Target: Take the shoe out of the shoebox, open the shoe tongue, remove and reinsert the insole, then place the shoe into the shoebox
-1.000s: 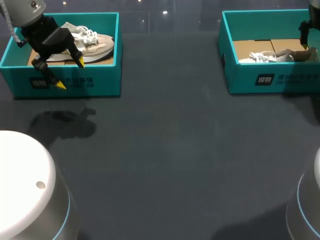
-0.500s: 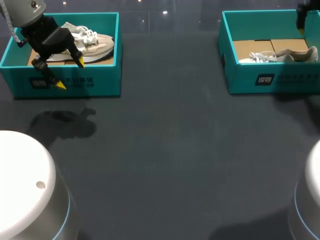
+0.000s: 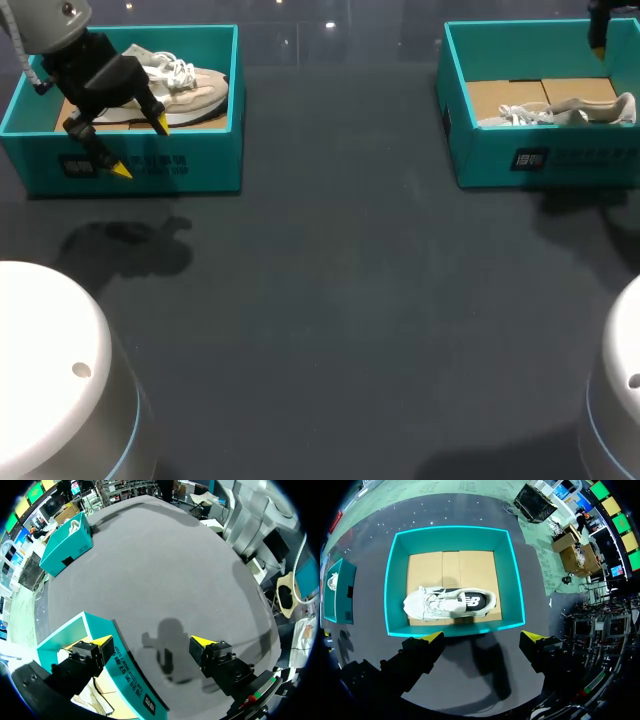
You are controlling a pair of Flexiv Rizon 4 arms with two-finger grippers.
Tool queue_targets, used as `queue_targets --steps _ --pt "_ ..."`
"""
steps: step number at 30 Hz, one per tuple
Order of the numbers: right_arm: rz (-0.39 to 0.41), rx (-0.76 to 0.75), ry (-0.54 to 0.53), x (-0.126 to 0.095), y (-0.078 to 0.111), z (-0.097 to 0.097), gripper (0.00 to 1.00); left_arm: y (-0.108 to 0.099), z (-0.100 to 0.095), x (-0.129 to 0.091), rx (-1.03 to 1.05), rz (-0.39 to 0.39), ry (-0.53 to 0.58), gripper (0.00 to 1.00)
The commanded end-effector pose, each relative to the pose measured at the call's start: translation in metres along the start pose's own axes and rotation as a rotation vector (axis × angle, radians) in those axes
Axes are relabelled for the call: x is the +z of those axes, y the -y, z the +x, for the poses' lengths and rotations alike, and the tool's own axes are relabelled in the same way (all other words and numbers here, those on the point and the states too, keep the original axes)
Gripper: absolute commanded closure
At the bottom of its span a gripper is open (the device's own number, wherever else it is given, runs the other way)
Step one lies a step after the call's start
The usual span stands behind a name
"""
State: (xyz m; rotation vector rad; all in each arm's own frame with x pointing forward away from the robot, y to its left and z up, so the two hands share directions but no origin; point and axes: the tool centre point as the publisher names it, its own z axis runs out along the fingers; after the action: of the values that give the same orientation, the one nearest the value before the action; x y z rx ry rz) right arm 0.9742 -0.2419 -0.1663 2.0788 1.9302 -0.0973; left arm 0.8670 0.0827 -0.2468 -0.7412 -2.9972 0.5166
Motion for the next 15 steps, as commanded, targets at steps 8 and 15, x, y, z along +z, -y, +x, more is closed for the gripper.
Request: queue_targets --steps 8,15 --pt "-0.002 0.001 -0.001 0.000 0.001 0.000 0.00 -0.057 -0.035 -0.038 0.309 -0.014 -0.104 0.00" --pt "-0.002 0.001 -0.001 0.000 0.001 0.000 0.00 -0.094 -0.053 -0.068 0.596 -0.058 0.011 0.00"
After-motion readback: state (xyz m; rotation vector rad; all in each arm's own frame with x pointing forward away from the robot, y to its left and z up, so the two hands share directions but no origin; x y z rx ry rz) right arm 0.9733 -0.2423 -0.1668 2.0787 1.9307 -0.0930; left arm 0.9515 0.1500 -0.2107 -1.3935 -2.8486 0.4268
